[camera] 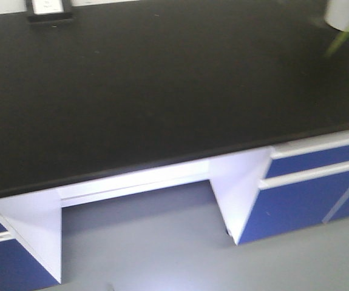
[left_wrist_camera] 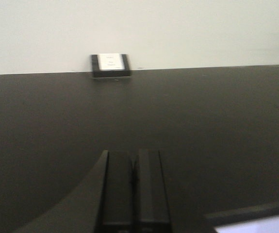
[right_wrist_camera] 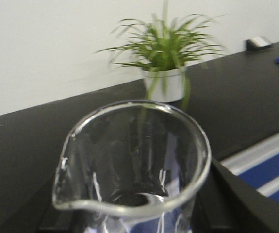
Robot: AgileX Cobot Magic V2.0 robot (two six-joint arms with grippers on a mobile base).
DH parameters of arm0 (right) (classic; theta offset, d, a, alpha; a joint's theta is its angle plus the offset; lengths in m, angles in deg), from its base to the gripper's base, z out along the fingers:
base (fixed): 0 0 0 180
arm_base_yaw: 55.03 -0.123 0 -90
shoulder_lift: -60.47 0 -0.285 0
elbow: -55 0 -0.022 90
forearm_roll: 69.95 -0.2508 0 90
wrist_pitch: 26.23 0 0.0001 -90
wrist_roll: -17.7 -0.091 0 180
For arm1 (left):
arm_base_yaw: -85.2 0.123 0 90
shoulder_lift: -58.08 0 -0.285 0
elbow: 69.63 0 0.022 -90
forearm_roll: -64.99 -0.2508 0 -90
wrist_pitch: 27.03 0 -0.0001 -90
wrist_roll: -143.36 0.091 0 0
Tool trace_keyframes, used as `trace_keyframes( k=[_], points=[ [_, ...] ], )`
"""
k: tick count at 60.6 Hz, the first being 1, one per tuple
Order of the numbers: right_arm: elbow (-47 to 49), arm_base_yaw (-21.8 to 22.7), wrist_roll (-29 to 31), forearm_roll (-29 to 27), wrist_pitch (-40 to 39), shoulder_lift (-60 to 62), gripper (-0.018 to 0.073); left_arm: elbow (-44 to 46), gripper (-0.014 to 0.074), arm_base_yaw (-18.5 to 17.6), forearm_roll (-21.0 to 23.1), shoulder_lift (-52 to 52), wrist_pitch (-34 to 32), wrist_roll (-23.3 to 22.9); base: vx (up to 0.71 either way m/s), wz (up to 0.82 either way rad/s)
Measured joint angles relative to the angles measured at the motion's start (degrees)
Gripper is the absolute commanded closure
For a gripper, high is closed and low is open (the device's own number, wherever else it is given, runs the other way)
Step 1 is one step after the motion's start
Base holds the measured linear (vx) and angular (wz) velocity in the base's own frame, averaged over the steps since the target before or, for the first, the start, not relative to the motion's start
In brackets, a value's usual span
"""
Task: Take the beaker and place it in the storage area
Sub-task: 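Drive the base across the room holding the beaker in the right gripper, then stop facing the empty black bench and extend the right arm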
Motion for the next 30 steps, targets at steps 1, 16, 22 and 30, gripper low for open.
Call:
trace_keyframes(
  k=[1, 16, 22, 30],
  points=[
    [0.0, 0.0, 0.0, 0.0, 0.0, 0.0, 0.0561, 0.0, 0.0605, 0.0, 0.0, 0.0, 0.0, 0.0, 0.43, 0.59],
    [0.0, 0.0, 0.0, 0.0, 0.0, 0.0, 0.0561, 0.0, 0.0605, 0.0, 0.0, 0.0, 0.0, 0.0, 0.4, 0.55],
    [0.0, 0.0, 0.0, 0.0, 0.0, 0.0, 0.0561, 0.0, 0.0605, 0.0, 0.0, 0.0, 0.0, 0.0, 0.32, 0.44],
    [0.0, 0.0, 0.0, 0.0, 0.0, 0.0, 0.0561, 0.0, 0.0605, 0.0, 0.0, 0.0, 0.0, 0.0, 0.24, 0.33]
  ],
)
